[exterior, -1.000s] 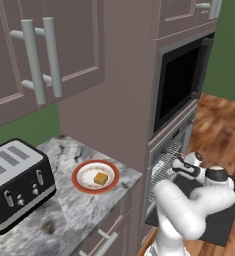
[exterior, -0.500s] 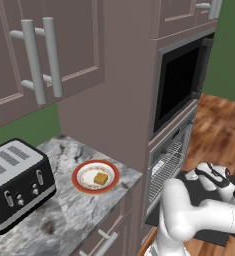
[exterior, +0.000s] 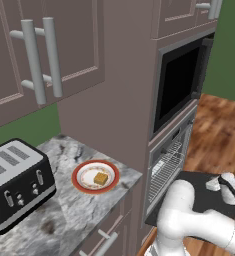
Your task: Take the baked cake out of the oven and place it on the plate for cooling. Then close the oven door.
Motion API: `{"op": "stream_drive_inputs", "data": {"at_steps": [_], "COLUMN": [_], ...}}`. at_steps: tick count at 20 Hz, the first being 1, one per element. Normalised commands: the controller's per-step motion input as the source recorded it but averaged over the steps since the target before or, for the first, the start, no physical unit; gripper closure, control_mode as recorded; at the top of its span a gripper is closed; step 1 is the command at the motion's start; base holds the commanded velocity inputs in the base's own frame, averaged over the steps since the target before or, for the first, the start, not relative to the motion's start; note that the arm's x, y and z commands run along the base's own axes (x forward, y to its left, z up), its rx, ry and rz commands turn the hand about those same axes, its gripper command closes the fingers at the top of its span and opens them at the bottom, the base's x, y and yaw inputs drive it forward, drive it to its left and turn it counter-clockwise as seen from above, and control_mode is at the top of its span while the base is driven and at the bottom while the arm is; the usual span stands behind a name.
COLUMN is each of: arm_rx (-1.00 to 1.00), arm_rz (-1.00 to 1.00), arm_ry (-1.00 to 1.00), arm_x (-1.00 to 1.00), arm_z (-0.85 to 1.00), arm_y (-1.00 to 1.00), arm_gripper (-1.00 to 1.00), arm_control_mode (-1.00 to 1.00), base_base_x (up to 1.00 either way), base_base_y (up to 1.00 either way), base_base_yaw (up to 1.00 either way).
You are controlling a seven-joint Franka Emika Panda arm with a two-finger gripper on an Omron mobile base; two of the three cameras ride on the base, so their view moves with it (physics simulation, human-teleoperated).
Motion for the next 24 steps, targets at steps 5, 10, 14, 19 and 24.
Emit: {"op": "stream_drive_inputs", "data": {"at_steps": [5,10,14,19,24], "arm_rx": [-0.04,-0.21,-0.29,-0.32,-0.2], "arm_rz": [-0.09,-0.04,0.0,0.0,0.0], "arm_ry": [0.17,0.37,0.45,0.32,0.18], "arm_x": [-0.82,-0.59,-0.38,-0.19,-0.34], "arm_z": [0.86,0.74,0.15,-0.15,-0.13], "arm_y": [-0.53,-0.2,-0.05,0.0,0.0], "arm_gripper": [1.0,1.0,1.0,1.0,1.0], "arm_control_mode": [-1.0,-1.0,-1.0,-1.0,-1.0], "base_base_x": [0.0,0.0,0.0,0.0,0.0], "base_base_y": [0.0,0.0,0.0,0.0,0.0], "base_base_yaw": [0.0,0.0,0.0,0.0,0.0]}}
